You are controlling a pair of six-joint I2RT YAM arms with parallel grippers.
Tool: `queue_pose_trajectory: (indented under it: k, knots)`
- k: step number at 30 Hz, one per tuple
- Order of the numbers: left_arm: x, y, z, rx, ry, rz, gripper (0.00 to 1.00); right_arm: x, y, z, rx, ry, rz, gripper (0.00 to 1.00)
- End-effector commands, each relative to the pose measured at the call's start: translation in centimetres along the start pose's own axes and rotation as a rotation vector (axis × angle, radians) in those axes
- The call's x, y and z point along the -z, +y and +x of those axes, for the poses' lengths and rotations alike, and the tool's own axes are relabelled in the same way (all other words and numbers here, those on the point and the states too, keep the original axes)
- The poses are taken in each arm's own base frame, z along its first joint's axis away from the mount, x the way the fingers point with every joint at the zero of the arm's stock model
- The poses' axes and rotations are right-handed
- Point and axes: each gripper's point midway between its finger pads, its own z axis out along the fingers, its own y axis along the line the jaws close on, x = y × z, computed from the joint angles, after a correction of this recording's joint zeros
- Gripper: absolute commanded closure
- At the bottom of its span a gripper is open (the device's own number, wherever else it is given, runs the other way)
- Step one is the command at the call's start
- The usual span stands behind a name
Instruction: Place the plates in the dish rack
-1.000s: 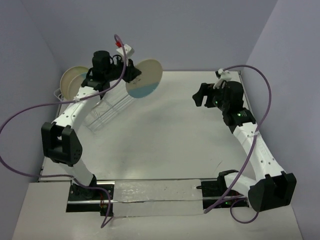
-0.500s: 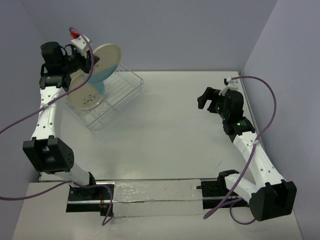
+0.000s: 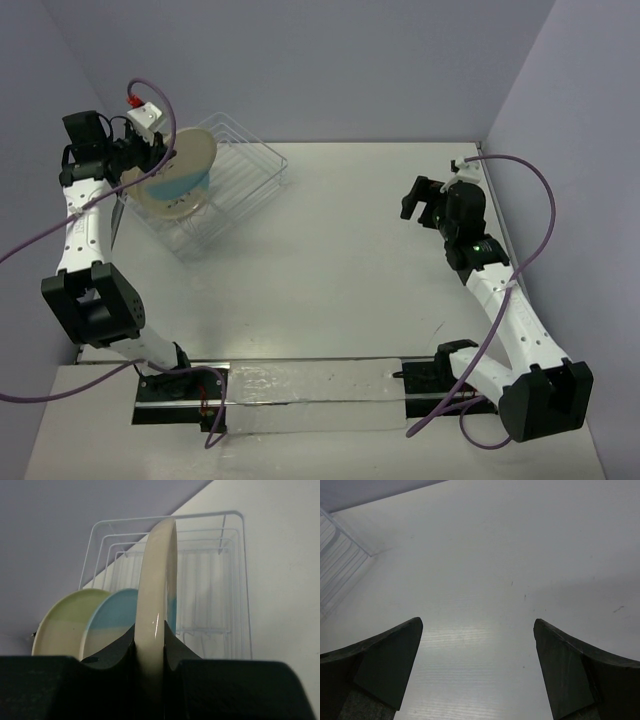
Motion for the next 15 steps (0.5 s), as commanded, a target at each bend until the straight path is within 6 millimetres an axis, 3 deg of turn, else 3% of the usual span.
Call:
queue_pose_trajectory:
  k: [1, 6, 11, 15]
  knots:
    - [0.8, 0.2, -1.8, -0.169, -0.074, 0.024, 1.00, 0.0, -1.0, -0.2, 0.018, -0.015, 0.046, 0.00]
    - [0.1, -1.1, 0.8, -0.166, -0.030, 0.100, 1.00, -0.3, -0.9, -0.2, 0.018, -0.004, 0.044, 0.00]
    - [-0.1, -2.4, 1.8, -0.156, -0.018, 0.182, 1.00, -0.4, -1.2, 0.1, 0.024, 0.004, 0.059, 0.00]
    - [-0.4, -2.6, 3.6, -0.163, 0.018, 0.178, 1.00, -0.4, -1.3, 0.2, 0.032, 0.008, 0.061, 0.00]
